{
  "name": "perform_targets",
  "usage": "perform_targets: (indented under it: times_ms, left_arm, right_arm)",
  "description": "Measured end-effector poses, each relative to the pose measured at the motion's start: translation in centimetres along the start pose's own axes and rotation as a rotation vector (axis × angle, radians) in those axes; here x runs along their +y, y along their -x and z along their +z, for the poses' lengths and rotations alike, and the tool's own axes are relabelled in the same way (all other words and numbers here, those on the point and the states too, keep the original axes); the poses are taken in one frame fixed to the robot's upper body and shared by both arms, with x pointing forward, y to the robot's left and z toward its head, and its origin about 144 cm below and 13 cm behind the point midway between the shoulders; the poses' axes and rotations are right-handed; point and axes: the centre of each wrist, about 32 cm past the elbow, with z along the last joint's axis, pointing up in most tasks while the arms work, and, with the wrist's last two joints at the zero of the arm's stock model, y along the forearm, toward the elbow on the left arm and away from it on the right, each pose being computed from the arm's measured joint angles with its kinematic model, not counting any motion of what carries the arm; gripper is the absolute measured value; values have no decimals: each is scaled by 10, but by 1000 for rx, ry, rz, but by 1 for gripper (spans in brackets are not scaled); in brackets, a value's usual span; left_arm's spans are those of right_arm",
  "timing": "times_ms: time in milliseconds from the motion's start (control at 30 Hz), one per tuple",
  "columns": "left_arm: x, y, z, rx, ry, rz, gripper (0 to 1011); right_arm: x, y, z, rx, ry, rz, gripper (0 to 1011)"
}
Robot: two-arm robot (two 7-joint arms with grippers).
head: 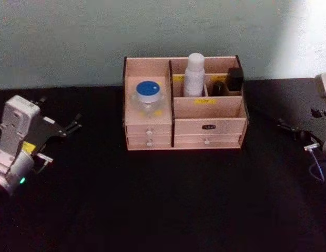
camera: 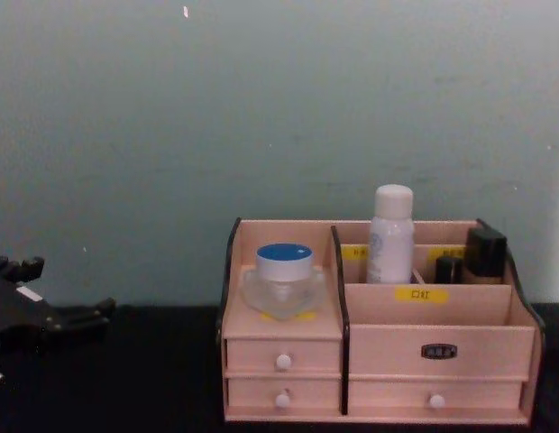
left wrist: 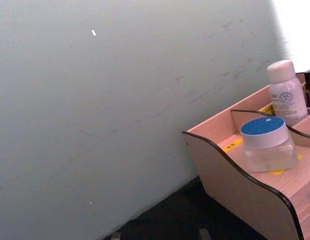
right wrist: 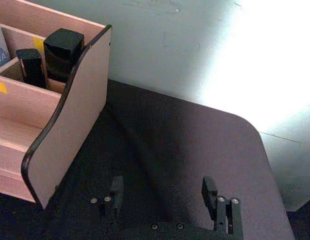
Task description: Pick up the facial cleanser and watermelon frost from the table and place them into the tiered storage box.
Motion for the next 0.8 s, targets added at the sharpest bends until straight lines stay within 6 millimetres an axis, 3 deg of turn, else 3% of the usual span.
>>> perform_targets:
  times_ms: [800]
  left_arm:
    - [0,0,0,0,0,0,1001]
  right_arm:
    - [0,0,0,0,0,0,1002]
